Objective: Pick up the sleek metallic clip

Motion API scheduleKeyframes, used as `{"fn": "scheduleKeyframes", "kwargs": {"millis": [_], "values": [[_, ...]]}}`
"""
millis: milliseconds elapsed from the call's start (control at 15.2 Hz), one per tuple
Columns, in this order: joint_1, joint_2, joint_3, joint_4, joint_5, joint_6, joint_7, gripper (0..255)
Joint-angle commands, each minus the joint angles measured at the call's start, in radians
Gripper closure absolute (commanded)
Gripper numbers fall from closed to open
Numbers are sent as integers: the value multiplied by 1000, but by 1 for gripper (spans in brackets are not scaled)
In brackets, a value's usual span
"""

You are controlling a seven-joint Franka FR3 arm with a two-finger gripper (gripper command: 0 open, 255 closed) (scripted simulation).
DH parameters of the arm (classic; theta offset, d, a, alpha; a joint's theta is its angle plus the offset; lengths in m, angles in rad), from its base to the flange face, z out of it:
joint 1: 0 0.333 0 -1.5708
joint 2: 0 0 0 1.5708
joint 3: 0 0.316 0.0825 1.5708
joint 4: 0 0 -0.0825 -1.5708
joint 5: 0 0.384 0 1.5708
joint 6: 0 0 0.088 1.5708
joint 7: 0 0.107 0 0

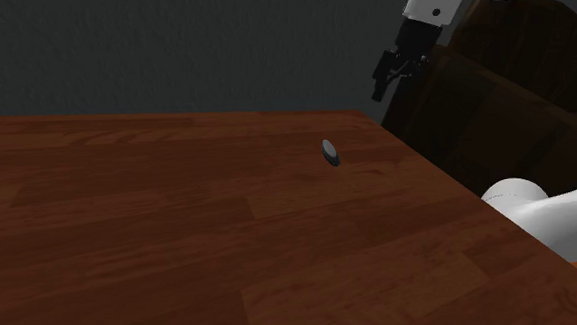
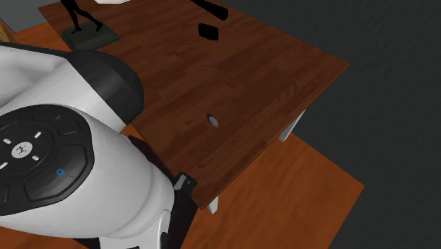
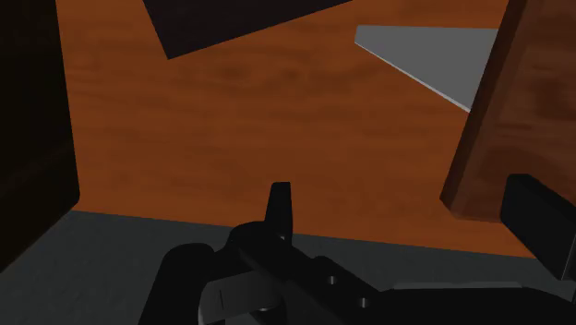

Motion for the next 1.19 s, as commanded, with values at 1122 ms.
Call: {"fn": "scheduleKeyframes", "kwargs": {"millis": [1122], "values": [[10, -21, 506, 99, 189, -26, 635, 0]]}}
